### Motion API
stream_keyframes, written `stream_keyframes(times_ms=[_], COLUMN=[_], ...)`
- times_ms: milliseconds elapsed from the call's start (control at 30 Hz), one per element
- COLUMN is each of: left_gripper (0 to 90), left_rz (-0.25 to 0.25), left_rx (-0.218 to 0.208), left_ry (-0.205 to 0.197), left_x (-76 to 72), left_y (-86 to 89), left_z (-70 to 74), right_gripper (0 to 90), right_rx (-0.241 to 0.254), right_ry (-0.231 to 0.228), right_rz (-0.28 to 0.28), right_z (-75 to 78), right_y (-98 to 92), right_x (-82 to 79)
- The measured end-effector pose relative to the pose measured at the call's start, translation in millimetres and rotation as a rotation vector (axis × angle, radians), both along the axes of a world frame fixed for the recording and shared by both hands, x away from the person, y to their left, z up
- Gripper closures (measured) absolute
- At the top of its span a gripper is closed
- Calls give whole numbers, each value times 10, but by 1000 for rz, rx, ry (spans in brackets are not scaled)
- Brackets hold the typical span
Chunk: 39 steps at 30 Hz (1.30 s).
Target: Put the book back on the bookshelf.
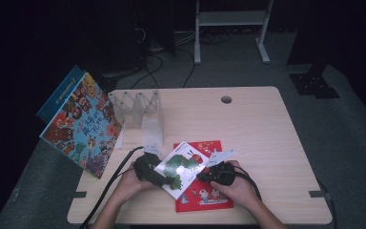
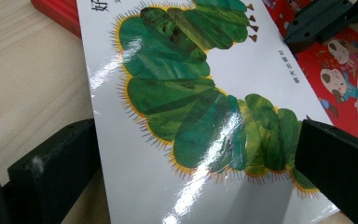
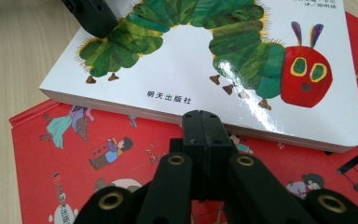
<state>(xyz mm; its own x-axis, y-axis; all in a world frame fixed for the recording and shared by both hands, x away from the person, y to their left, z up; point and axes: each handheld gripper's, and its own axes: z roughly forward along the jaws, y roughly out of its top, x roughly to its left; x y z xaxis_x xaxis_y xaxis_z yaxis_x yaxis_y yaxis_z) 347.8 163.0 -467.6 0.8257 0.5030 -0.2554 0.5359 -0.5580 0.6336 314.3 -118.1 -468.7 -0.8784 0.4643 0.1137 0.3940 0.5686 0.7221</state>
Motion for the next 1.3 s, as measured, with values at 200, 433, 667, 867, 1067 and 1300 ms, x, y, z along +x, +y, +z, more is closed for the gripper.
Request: stream_keyframes(times_ms=[200, 433, 667, 867, 1067, 1300], left_gripper=[0, 0, 0, 0, 0, 0], left_rz=[2, -6, -7, 2, 13, 21], left_rx=[-4, 6, -1, 7, 5, -63], left_ry=[14, 24, 27, 33, 53, 79], left_x=[-4, -65, -129, -133, -125, -95], left_y=[25, -4, 18, -8, -53, -49], left_z=[-14, -5, -10, -3, 10, 64], right_gripper=[893, 880, 676, 476, 417, 391], right_rx=[14, 4, 25, 10, -60, -46], right_ry=[-34, -36, -19, -46, -98, -78], right_rz=[7, -28, -65, -72, -96, -106], right_z=[64, 110, 86, 70, 26, 9], right_y=[-7, -58, -121, -107, -62, -99], right_x=[-44, -16, 69, 40, -16, -11])
